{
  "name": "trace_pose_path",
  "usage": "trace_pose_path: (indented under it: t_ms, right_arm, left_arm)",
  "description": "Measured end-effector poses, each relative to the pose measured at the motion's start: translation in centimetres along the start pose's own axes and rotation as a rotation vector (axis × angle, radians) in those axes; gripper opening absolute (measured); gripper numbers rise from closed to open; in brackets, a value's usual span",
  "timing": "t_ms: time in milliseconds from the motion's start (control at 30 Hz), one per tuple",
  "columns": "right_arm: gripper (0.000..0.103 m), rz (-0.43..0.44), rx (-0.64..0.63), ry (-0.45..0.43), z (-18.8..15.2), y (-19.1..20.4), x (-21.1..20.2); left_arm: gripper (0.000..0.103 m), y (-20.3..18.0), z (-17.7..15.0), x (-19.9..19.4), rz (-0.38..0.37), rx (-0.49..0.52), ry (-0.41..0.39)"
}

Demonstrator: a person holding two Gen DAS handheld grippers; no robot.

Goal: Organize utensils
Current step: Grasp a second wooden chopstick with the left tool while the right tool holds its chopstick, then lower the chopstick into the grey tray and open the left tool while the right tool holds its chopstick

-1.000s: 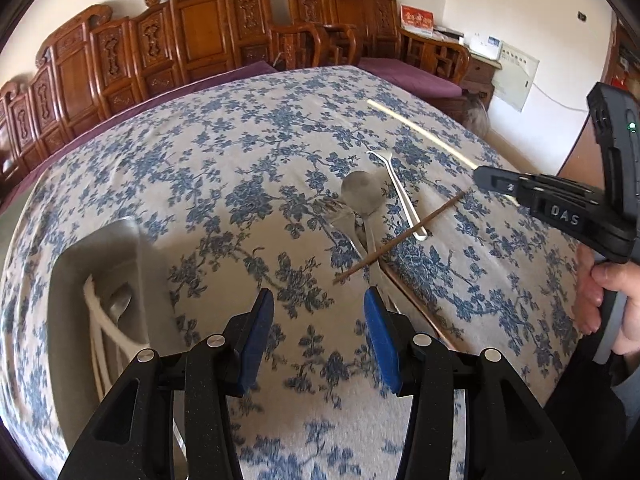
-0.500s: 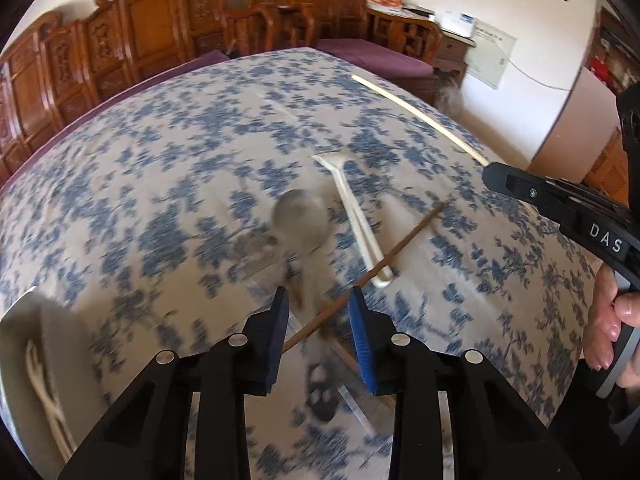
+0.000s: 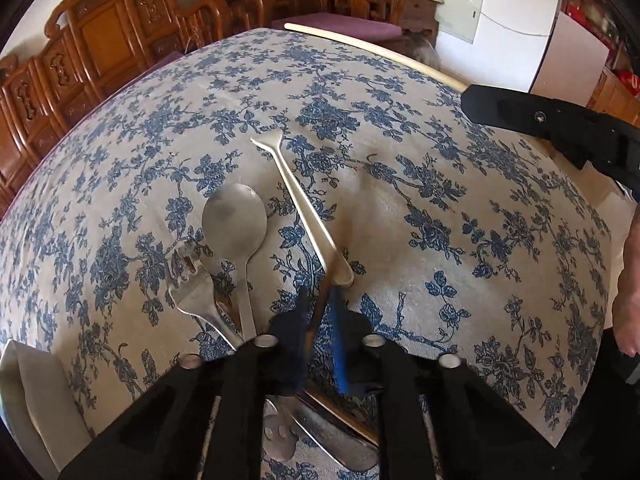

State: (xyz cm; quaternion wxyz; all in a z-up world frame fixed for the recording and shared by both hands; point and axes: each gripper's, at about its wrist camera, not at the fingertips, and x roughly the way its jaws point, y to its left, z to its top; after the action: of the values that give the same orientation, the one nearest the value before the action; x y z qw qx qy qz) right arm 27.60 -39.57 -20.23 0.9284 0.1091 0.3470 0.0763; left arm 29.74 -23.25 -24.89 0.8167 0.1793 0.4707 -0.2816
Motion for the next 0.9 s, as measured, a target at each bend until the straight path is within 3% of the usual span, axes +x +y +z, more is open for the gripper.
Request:
trace_pose_path:
  t_ms: [367, 900]
  right_arm:
    - [0.006, 0.037, -0.03, 0.003, -0.1, 2.1, 0.0]
    - [0.006, 0.121, -0.202, 0.024, -1.5, 9.6, 0.1]
  left_arm:
    - [0.004, 0.9, -1.2, -3.8, 0.001, -0.083, -0.044]
    - [0.004, 5.5, -4.6, -9.9, 0.104, -0.215, -0.097]
